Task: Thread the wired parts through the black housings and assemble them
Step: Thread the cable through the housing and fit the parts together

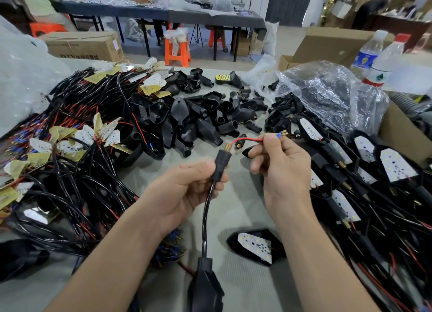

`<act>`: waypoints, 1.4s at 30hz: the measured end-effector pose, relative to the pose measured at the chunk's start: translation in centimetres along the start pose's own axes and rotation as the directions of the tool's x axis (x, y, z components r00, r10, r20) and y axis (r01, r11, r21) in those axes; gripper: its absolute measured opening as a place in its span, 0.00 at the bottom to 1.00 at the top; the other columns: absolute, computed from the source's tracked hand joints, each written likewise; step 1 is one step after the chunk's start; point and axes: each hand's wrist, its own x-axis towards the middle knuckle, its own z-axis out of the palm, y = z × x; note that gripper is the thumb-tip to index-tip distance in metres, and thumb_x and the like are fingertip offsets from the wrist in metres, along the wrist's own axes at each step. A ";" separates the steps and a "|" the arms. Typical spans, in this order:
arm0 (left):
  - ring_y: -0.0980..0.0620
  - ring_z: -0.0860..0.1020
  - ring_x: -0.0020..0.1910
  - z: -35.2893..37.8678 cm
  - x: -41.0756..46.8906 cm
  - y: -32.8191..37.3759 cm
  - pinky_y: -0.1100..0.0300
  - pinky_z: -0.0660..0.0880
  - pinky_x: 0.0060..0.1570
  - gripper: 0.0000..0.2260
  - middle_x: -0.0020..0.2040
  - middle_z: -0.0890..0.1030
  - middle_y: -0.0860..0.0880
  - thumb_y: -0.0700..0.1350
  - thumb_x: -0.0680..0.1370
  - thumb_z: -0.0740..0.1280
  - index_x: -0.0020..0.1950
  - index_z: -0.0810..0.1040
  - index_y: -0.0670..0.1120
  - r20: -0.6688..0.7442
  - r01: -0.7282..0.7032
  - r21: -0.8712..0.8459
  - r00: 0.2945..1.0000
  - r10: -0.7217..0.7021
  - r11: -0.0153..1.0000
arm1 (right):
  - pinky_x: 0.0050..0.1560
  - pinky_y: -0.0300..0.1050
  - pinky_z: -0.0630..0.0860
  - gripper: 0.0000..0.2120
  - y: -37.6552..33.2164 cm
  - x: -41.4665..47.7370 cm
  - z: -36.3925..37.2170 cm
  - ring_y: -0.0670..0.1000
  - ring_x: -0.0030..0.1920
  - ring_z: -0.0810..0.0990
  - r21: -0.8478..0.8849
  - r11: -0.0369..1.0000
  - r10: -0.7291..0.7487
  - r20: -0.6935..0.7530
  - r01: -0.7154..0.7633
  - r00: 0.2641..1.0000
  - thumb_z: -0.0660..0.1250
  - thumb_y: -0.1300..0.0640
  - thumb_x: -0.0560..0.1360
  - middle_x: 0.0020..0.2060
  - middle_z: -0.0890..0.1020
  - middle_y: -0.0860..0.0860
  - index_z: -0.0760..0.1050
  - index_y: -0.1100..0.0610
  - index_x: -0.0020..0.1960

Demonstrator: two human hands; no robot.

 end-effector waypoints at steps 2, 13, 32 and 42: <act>0.54 0.82 0.34 -0.1 0.1 0.0 0.66 0.78 0.37 0.11 0.40 0.86 0.44 0.44 0.66 0.75 0.46 0.90 0.45 -0.012 -0.040 0.211 0.999 0.044 0.977 | 0.24 0.37 0.69 0.15 -0.2 0.2 -0.2 0.47 0.22 0.73 0.029 1.000 -0.001 -0.033 0.002 0.999 0.61 0.62 0.84 0.29 0.81 0.54 0.78 0.58 0.40; 0.53 0.82 0.33 -0.5 -0.7 0.9 0.64 0.78 0.37 0.22 0.36 0.85 0.45 0.55 0.62 0.84 0.48 0.89 0.43 0.323 0.108 0.253 0.927 -0.190 0.961 | 0.28 0.38 0.76 0.13 -1.8 1.4 -1.8 0.45 0.24 0.78 0.081 0.986 -0.120 -0.231 0.142 0.966 0.60 0.62 0.85 0.29 0.82 0.51 0.77 0.59 0.44; 0.53 0.82 0.37 -0.6 0.0 0.6 0.65 0.79 0.40 0.10 0.42 0.86 0.43 0.44 0.67 0.76 0.47 0.90 0.45 0.037 0.103 0.323 0.992 -0.122 0.941 | 0.41 0.39 0.77 0.10 -0.5 -0.8 0.2 0.48 0.36 0.80 -0.166 0.972 0.199 0.214 -0.165 0.956 0.62 0.66 0.83 0.37 0.86 0.55 0.78 0.57 0.46; 0.53 0.81 0.35 -0.8 -0.1 0.4 0.66 0.76 0.38 0.04 0.40 0.85 0.42 0.41 0.70 0.74 0.41 0.87 0.42 0.144 0.128 0.365 0.971 -0.192 0.922 | 0.34 0.38 0.76 0.05 -1.5 0.6 -1.1 0.49 0.33 0.78 0.156 0.972 0.182 -0.029 -0.175 0.983 0.68 0.56 0.80 0.37 0.86 0.55 0.78 0.58 0.51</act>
